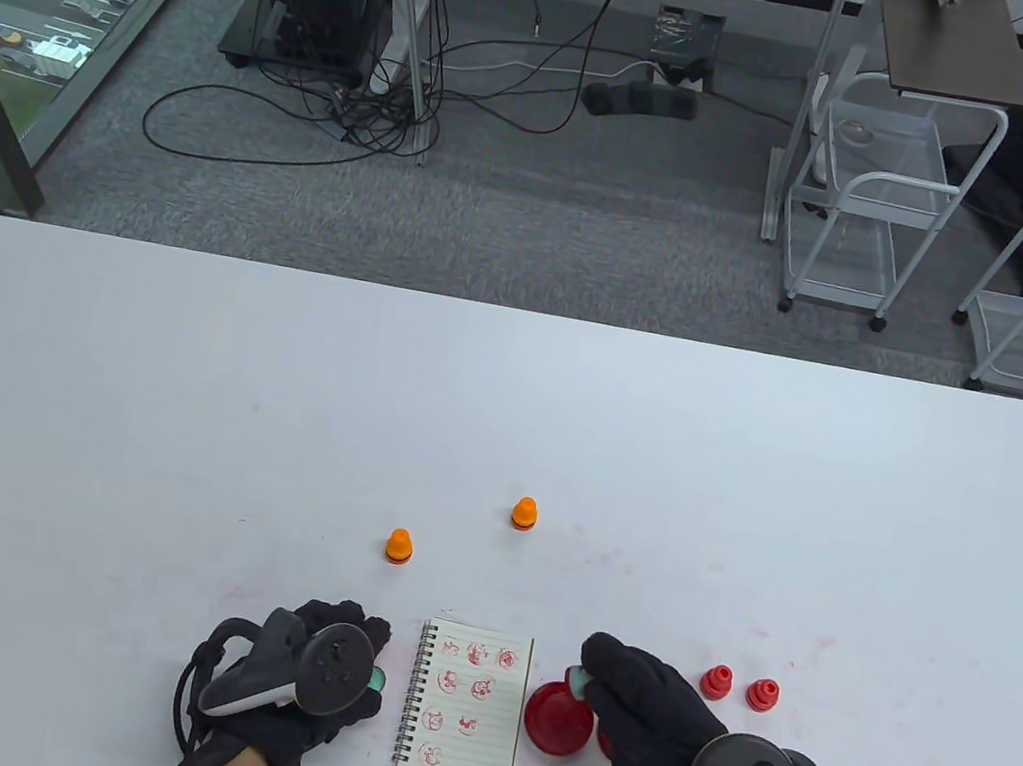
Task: Stamp reward stamp onto notebook
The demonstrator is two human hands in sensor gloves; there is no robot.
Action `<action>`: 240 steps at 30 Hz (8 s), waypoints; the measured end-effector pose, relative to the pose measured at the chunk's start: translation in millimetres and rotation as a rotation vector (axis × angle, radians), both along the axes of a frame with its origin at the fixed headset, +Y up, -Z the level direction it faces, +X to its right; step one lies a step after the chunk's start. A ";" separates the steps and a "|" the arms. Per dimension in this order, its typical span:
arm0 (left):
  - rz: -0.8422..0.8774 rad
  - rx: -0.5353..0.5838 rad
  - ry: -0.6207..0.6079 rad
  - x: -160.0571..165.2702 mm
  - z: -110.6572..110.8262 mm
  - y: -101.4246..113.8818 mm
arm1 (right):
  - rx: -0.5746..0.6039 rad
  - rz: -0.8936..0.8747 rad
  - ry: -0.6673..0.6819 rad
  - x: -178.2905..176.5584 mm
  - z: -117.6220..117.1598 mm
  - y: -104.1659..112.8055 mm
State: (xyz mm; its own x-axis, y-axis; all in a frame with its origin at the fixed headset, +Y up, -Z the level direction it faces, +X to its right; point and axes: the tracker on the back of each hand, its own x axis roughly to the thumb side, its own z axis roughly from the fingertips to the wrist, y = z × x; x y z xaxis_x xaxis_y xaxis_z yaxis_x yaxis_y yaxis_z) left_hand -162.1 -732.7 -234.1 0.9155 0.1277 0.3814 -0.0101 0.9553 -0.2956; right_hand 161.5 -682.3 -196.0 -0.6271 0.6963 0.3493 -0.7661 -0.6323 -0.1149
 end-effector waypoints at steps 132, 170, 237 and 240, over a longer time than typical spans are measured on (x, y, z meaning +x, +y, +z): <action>0.252 0.290 -0.014 -21.1 18.0 47.5 | -0.267 0.840 -0.290 147.6 -47.1 -38.7; 0.349 0.249 0.068 -37.2 14.9 42.8 | -0.126 0.539 -0.104 25.6 -7.5 6.7; 0.308 0.163 0.117 -1.8 -18.2 69.4 | 0.075 0.474 0.095 -24.2 18.8 16.4; 0.437 0.188 0.091 0.7 1.9 70.6 | 0.142 0.404 0.156 -41.0 14.8 25.4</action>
